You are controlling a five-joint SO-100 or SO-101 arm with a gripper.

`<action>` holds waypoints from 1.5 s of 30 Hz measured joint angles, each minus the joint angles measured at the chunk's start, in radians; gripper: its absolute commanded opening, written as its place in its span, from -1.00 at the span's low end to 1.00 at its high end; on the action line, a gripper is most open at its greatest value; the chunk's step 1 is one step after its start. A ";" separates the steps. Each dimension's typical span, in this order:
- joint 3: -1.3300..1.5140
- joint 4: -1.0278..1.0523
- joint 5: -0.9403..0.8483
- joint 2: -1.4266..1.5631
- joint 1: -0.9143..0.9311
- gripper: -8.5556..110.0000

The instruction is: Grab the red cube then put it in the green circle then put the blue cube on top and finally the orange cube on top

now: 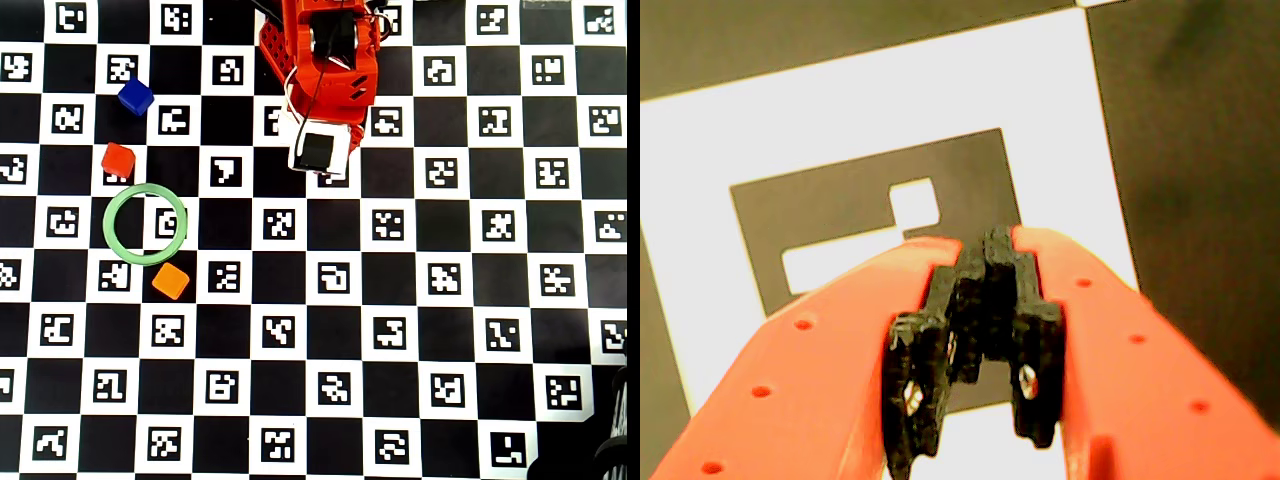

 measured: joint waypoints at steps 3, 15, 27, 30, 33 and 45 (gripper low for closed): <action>-0.150 0.018 0.086 -0.206 0.000 -0.95; -0.801 0.149 0.380 -0.807 0.051 -0.92; -1.399 0.407 0.554 -1.181 0.336 -0.73; -1.511 0.443 0.604 -1.235 0.433 -0.63; -1.594 0.446 0.643 -1.290 0.538 -0.45; -1.692 0.453 0.658 -1.437 0.911 -0.06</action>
